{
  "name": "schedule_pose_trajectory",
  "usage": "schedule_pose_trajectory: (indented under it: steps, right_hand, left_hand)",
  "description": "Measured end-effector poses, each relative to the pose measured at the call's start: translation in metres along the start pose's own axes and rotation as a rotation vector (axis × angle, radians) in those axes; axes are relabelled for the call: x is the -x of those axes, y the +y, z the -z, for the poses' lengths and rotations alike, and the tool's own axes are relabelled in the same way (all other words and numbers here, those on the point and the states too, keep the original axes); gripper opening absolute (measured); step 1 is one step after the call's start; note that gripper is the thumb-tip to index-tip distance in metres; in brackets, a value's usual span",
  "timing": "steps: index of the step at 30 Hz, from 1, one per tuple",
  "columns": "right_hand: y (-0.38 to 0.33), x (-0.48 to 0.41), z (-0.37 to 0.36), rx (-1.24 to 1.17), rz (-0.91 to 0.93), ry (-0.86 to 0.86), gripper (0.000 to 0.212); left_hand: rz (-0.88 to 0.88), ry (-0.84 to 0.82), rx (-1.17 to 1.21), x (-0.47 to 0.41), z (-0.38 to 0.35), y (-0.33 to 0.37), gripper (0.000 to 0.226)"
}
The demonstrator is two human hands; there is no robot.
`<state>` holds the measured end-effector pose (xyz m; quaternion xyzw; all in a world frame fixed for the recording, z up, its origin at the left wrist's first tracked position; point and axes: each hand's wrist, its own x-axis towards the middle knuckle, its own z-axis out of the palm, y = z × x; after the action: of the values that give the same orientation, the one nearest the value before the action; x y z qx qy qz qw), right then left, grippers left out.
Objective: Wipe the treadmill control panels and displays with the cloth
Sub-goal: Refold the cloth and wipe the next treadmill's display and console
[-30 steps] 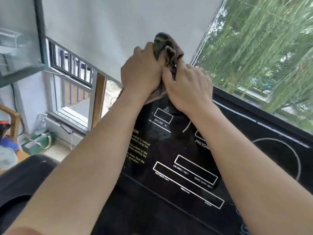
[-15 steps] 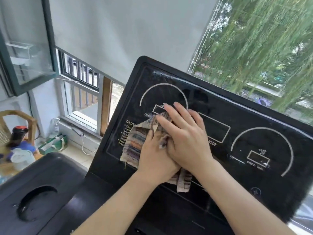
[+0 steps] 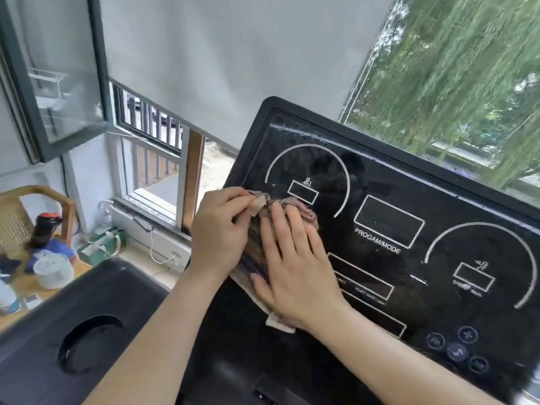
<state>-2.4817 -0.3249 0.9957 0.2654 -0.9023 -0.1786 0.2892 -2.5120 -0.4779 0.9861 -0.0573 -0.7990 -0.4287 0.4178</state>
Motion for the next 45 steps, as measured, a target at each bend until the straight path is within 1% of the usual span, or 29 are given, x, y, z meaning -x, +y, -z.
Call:
schedule_pose_trajectory:
  steps: [1, 2, 4, 5, 7, 8, 9, 11, 15, 17, 20, 21, 22, 24, 26, 29, 31, 33, 36, 38, 39, 41, 43, 45]
  right_hand:
    - [-0.005, 0.002, -0.003, 0.005, -0.006, -0.047, 0.076]
    - [-0.004, -0.002, -0.002, 0.002, 0.017, -0.051, 0.075]
    - [0.012, -0.026, 0.006, 0.032, 0.061, -0.016, 0.061]
    - [0.026, -0.047, 0.012, 0.078, 0.04, 0.014, 0.056]
    - [0.053, -0.098, 0.025, 0.105, -0.1, 0.073, 0.055]
    - [0.059, -0.119, 0.032, 0.086, -0.185, 0.085, 0.056]
    - [0.057, -0.133, 0.034, 0.07, -0.261, 0.076, 0.057]
    - [0.043, -0.144, 0.029, 0.049, -0.341, 0.065, 0.059]
    - [0.03, -0.143, 0.028, 0.046, -0.292, 0.049, 0.059]
    - [0.015, -0.146, 0.028, 0.065, -0.154, 0.044, 0.054]
    - [-0.019, -0.138, 0.011, 0.088, 0.177, -0.042, 0.044]
    - [-0.021, -0.137, 0.009, 0.071, 0.243, -0.037, 0.04]
    - [-0.019, -0.137, 0.01, 0.056, 0.271, -0.025, 0.04]
    - [-0.006, -0.146, 0.018, 0.102, 0.256, -0.028, 0.049]
    - [0.011, -0.163, 0.028, 0.146, 0.166, -0.008, 0.056]
    - [0.03, -0.185, 0.039, 0.177, 0.08, 0.105, 0.05]
    - [0.036, -0.204, 0.052, 0.238, 0.058, -0.012, 0.047]
    - [0.032, -0.228, 0.065, 0.249, 0.094, -0.194, 0.04]
    - [0.003, -0.235, 0.058, 0.277, 0.276, -0.47, 0.03]
    - [-0.026, -0.213, 0.033, 0.277, 0.386, -0.528, 0.024]
    - [-0.038, -0.202, 0.023, 0.27, 0.408, -0.534, 0.022]
    - [-0.048, -0.192, 0.016, 0.279, 0.44, -0.488, 0.029]
    - [-0.037, -0.191, 0.02, 0.262, 0.473, -0.422, 0.035]
    - [-0.009, -0.202, 0.035, 0.278, 0.406, -0.286, 0.039]
  left_hand:
    - [0.007, 0.03, 0.015, 0.0, 0.0, -0.004, 0.017]
    - [0.027, 0.051, 0.027, 0.0, 0.001, -0.008, 0.019]
    - [0.137, 0.046, 0.058, 0.002, 0.004, -0.014, 0.027]
    - [0.232, 0.009, 0.086, 0.003, 0.004, -0.017, 0.03]
    - [0.465, -0.148, 0.114, 0.006, 0.001, -0.023, 0.035]
    - [0.542, -0.219, 0.099, 0.008, -0.001, -0.026, 0.04]
    - [0.574, -0.254, 0.075, 0.009, -0.002, -0.028, 0.044]
    - [0.565, -0.259, 0.004, 0.009, -0.003, -0.028, 0.048]
    - [0.529, -0.232, -0.117, 0.012, -0.005, -0.029, 0.048]
    - [0.531, -0.212, -0.13, 0.013, -0.005, -0.029, 0.047]
    - [0.554, -0.176, -0.098, 0.012, -0.006, -0.031, 0.046]
    - [0.551, -0.171, -0.108, 0.012, -0.005, -0.032, 0.043]
    - [0.543, -0.172, -0.123, 0.012, -0.005, -0.032, 0.04]
    - [0.528, -0.175, -0.124, 0.011, -0.004, -0.032, 0.04]
    - [0.514, -0.193, -0.113, 0.011, -0.004, -0.032, 0.046]
    - [0.503, -0.224, -0.126, 0.011, -0.002, -0.029, 0.047]
    - [0.507, -0.222, -0.126, 0.01, -0.001, -0.027, 0.042]
    - [0.518, -0.194, -0.101, 0.01, -0.001, -0.027, 0.041]
    - [0.525, -0.155, -0.072, 0.012, -0.003, -0.029, 0.041]
    - [0.549, -0.152, -0.076, 0.012, -0.003, -0.03, 0.04]
    - [0.573, -0.151, -0.082, 0.011, -0.002, -0.031, 0.04]
    - [0.591, -0.148, -0.084, 0.012, -0.002, -0.033, 0.041]
    - [0.562, -0.133, -0.071, 0.015, -0.004, -0.033, 0.05]
    - [0.563, -0.121, -0.054, 0.015, -0.004, -0.034, 0.053]
